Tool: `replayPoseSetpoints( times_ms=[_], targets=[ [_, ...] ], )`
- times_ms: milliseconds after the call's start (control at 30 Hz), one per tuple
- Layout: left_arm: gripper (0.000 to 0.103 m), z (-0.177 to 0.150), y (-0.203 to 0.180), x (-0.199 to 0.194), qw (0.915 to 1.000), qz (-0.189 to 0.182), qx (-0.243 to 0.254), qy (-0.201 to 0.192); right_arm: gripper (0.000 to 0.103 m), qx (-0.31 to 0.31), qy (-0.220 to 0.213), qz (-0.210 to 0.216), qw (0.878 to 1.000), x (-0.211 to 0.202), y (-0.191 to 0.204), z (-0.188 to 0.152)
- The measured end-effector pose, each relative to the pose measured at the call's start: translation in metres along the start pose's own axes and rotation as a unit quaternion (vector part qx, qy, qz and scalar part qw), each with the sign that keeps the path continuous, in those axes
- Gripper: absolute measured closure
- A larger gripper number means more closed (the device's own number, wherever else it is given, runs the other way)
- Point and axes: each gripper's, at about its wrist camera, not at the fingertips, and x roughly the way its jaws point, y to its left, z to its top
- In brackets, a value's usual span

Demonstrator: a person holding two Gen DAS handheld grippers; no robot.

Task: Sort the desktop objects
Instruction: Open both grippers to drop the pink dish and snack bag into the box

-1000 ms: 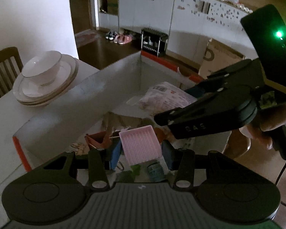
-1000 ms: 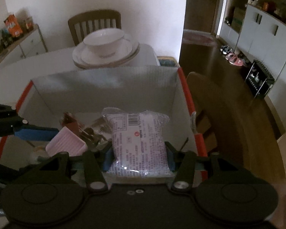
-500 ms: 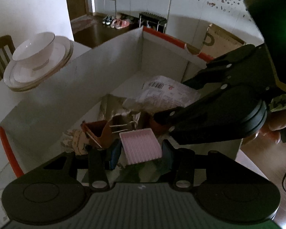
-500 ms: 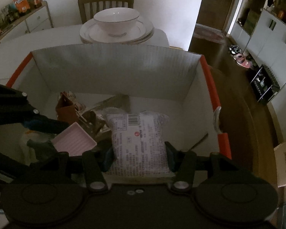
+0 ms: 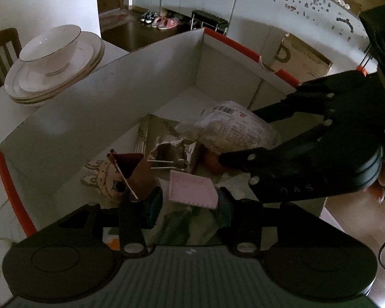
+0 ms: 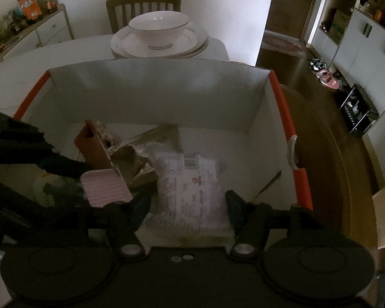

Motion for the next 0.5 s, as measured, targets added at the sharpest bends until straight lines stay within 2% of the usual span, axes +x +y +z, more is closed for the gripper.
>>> replayPoseSetpoints(
  times_ms=[133, 267, 500],
  targets=[
    [0.056, -0.001, 0.000, -0.006, 0.9999, 0.001, -0.001, -0.011, 0.036, 0.011, -0.006, 0.001, 1.000, -0.008, -0.001, -0.004],
    [0.049, -0.004, -0.001, -0.015, 0.9997, -0.001, 0.002, -0.023, 0.033, 0.022, -0.015, 0.004, 1.000, -0.020, -0.004, -0.007],
    [0.048, -0.014, -0.004, -0.036, 0.9990, -0.001, 0.011, -0.044, 0.030, 0.034, -0.033, 0.005, 0.999, -0.044, -0.004, -0.015]
  ],
)
